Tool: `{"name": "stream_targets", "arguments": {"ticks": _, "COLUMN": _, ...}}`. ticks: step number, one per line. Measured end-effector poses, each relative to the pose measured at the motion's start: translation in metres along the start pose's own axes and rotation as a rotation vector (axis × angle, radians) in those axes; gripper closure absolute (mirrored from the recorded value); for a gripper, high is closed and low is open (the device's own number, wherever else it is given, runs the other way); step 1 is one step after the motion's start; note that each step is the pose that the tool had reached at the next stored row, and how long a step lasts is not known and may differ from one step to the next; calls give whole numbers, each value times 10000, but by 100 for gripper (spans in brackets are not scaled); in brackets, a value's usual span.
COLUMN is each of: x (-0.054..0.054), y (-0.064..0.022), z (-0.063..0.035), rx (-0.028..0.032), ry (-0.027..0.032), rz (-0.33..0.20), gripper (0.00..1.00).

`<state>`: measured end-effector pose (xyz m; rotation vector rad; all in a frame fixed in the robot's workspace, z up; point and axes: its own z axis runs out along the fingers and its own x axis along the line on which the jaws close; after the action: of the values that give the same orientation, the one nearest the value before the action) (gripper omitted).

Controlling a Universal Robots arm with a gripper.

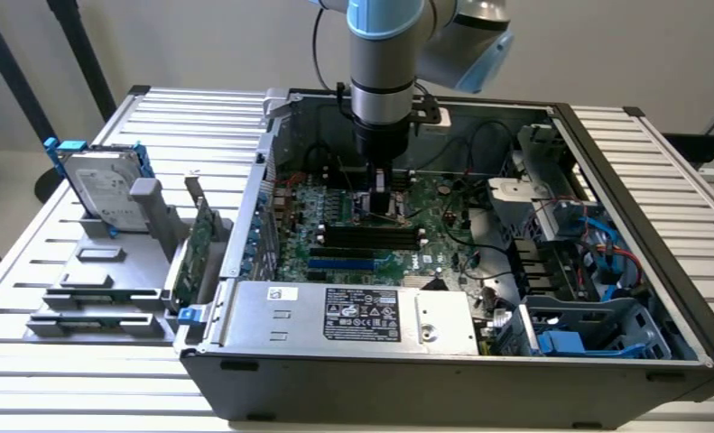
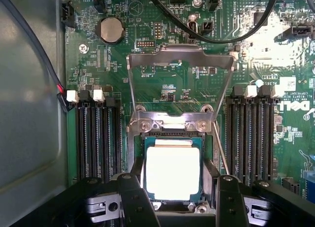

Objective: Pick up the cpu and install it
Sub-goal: 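Place the cpu into insertion slot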

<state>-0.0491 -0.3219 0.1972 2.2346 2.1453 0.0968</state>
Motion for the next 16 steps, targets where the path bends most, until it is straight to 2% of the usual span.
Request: {"name": "stream_targets", "arguments": {"ticks": 16, "x": -1, "y": -1, "z": 11, "rx": 0, "ry": -73, "rz": -133, "gripper": 45}}
